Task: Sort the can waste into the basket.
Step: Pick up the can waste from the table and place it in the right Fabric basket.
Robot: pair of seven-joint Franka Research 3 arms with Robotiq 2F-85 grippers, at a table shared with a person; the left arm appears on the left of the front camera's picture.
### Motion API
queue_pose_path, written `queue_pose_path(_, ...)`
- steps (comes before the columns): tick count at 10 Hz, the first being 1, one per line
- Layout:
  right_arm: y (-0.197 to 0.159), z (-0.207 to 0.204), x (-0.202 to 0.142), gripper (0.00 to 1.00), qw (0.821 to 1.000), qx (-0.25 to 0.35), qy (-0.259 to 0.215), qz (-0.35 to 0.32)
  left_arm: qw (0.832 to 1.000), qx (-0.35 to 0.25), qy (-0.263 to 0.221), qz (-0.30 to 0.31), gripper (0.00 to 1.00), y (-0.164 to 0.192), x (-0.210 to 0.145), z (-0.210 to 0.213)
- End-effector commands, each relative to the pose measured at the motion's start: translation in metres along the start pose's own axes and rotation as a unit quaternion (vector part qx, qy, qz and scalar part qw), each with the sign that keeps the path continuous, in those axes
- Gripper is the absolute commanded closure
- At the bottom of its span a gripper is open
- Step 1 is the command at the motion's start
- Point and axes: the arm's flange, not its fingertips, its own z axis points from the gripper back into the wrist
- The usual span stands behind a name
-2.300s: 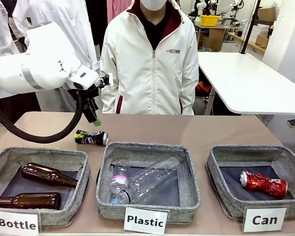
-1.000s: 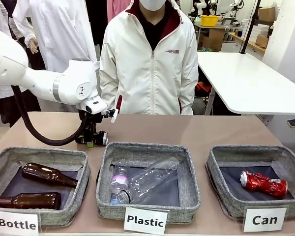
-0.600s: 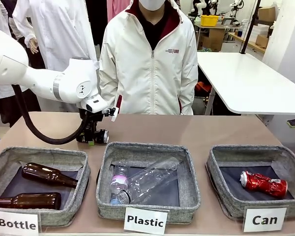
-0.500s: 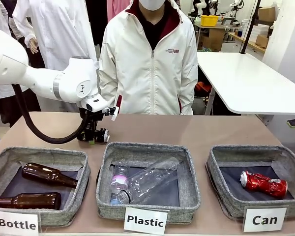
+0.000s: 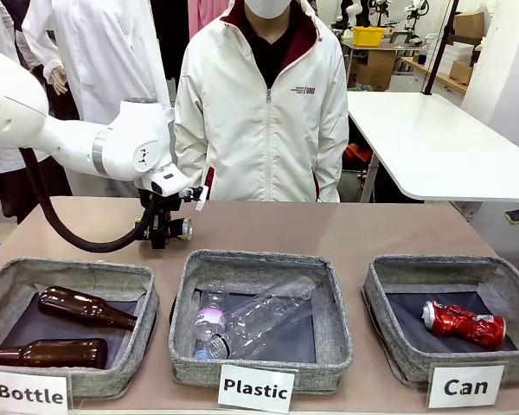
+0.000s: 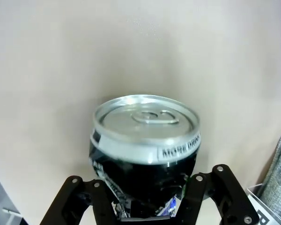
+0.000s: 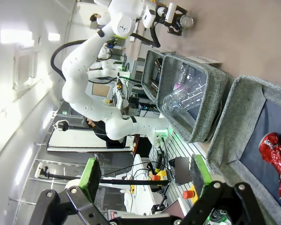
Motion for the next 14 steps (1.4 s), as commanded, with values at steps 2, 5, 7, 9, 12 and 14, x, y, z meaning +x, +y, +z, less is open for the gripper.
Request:
queue_pose_path(2, 0.002, 0.002, -0.001, 0.00, 1.000, 0.002, 0.003, 0.008, 0.999, 0.029, -0.002, 0.026, 1.00, -0.012, -0.008, 0.009)
queue_pose_path(5, 0.002, 0.002, -0.001, 0.00, 1.000, 0.002, 0.003, 0.008, 0.995, 0.078, -0.019, 0.064, 1.00, -0.034, -0.023, 0.043)
queue_pose_path(7, 0.002, 0.002, -0.001, 0.00, 1.000, 0.002, 0.003, 0.008, 0.987, 0.126, -0.062, 0.075, 1.00, -0.093, -0.045, 0.110)
queue_pose_path(9, 0.002, 0.002, -0.001, 0.00, 1.000, 0.002, 0.003, 0.008, 0.990, 0.097, -0.101, 0.027, 1.00, -0.174, -0.063, 0.154)
queue_pose_path(12, 0.002, 0.002, -0.001, 0.00, 1.000, 0.002, 0.003, 0.008, 0.983, 0.055, -0.136, -0.115, 1.00, -0.294, -0.091, 0.166)
queue_pose_path(14, 0.002, 0.002, -0.001, 0.00, 1.000, 0.002, 0.003, 0.008, 0.976, 0.054, -0.174, -0.124, 1.00, -0.328, -0.105, 0.166)
